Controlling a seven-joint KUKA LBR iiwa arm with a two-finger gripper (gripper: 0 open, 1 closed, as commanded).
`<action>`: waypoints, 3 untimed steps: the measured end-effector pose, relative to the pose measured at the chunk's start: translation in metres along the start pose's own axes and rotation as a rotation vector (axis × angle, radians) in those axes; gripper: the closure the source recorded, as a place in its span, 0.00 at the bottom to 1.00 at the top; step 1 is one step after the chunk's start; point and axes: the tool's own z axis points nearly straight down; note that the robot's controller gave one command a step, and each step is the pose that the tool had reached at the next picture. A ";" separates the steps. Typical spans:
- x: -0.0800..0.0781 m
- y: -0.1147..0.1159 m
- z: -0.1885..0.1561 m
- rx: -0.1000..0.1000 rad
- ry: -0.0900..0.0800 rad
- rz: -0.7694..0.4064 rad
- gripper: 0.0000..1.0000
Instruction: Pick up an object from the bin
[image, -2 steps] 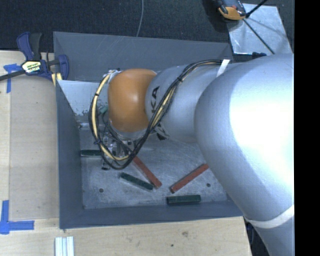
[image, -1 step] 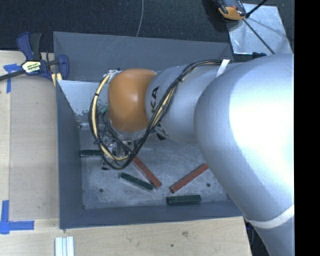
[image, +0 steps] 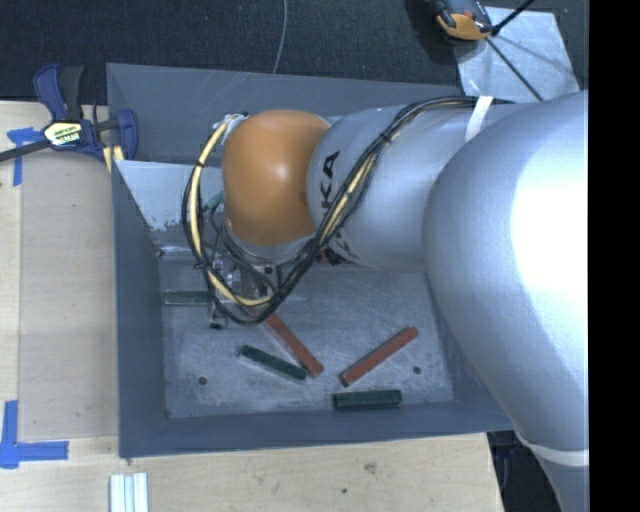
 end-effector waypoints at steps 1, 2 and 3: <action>-0.022 0.011 -0.031 -0.005 -0.015 0.025 1.00; -0.004 0.015 -0.072 0.001 0.001 0.016 1.00; -0.017 0.001 -0.108 -0.006 -0.014 0.019 1.00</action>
Offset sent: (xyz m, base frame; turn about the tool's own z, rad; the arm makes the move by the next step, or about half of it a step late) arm -0.0063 0.0226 0.1184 0.0092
